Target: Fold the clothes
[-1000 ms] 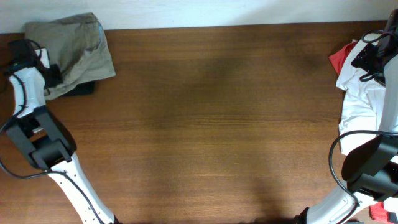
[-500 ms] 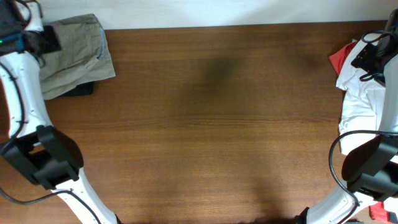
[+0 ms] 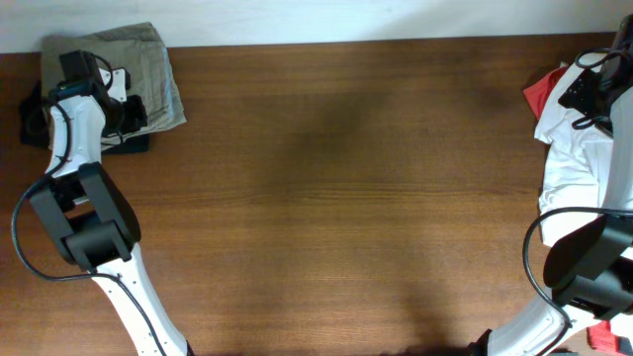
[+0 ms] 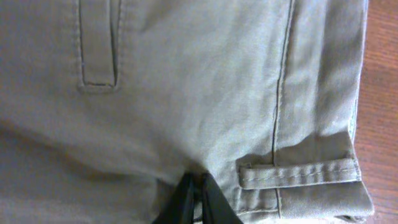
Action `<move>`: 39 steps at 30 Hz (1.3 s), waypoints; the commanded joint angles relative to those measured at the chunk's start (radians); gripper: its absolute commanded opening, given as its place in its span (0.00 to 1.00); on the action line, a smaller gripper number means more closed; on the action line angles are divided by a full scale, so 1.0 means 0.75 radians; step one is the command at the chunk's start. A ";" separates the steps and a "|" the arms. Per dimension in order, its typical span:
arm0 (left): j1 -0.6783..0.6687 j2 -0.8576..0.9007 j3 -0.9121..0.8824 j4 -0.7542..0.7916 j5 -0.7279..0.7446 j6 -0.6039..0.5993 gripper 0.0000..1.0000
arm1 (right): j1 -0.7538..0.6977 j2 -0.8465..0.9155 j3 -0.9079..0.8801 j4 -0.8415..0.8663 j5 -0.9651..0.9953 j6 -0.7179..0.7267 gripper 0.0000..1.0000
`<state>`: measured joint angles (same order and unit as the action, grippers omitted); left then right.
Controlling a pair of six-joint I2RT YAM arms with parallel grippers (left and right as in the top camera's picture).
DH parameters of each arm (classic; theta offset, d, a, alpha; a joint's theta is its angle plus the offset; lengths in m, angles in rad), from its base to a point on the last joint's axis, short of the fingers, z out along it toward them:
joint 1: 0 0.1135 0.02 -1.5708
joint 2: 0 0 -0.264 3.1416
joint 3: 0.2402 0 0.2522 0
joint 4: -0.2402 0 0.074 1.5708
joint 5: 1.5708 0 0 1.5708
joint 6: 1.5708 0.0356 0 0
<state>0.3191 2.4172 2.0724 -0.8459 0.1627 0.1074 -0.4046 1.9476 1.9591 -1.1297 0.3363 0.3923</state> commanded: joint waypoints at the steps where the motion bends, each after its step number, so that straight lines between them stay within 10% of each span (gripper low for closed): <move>1: -0.003 -0.067 0.043 -0.071 0.099 -0.008 0.07 | -0.002 -0.017 0.022 -0.001 0.020 0.010 0.98; 5: -0.003 -0.258 0.101 -0.112 0.119 -0.009 0.28 | -0.002 -0.017 0.022 -0.001 0.020 0.010 0.99; 8: -0.003 -0.466 0.101 -0.173 0.121 -0.009 0.99 | -0.002 -0.017 0.022 -0.001 0.020 0.010 0.99; 20: -0.003 -0.880 0.101 -0.992 0.347 -0.008 0.99 | -0.002 -0.017 0.022 -0.001 0.020 0.010 0.99; 34: -0.048 -0.918 0.084 -1.122 0.391 -0.002 0.99 | -0.002 -0.017 0.022 -0.001 0.020 0.010 0.99; 39: -0.306 -1.250 -0.270 -0.821 0.258 -0.002 0.99 | -0.002 -0.017 0.022 -0.001 0.020 0.010 0.99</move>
<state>0.2070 1.6772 2.0289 -1.5841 0.4110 0.1001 -0.4046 1.9476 1.9591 -1.1301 0.3367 0.3927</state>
